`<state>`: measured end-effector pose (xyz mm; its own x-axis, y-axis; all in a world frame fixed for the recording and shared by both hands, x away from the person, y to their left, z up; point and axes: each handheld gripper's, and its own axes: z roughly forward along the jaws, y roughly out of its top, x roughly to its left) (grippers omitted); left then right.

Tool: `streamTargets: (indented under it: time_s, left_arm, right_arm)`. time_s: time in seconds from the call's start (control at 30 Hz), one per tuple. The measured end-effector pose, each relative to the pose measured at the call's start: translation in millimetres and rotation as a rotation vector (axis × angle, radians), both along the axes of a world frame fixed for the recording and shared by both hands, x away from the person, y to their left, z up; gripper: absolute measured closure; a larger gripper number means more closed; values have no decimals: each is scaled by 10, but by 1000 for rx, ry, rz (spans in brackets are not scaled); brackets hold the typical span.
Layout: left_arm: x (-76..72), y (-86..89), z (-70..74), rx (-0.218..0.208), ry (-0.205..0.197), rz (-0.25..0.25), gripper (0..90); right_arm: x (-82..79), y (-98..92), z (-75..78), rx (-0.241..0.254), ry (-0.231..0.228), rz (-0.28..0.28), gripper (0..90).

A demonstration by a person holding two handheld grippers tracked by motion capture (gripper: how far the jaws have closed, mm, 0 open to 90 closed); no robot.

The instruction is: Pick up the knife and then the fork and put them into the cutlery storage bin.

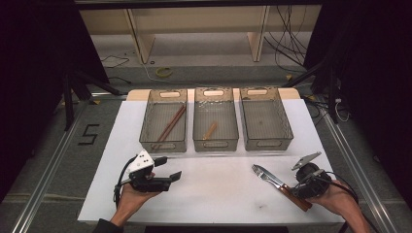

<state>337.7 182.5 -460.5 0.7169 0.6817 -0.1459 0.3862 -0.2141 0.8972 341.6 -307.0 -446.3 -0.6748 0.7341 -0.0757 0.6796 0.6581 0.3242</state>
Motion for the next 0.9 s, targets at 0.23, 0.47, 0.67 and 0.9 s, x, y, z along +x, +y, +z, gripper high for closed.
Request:
streamTargets:
  time_s: [0.23, 0.47, 0.67, 0.9]
  left_arm:
    - [1, -2, -5, -1, 3, 0, 209]
    - [9, 2, -11, -1, 5, 1, 209]
    - [9, -3, -16, -1, 9, 0, 208]
    - [8, -3, -15, 3, 10, 0, 209]
  right_arm:
    - [10, 19, -2, -11, 12, 22, 511]
    - [26, 23, -50, -55, 39, 27, 567]
    - [39, 51, -57, -64, 65, 46, 655]
    - [72, 57, -57, -56, 103, 41, 713]
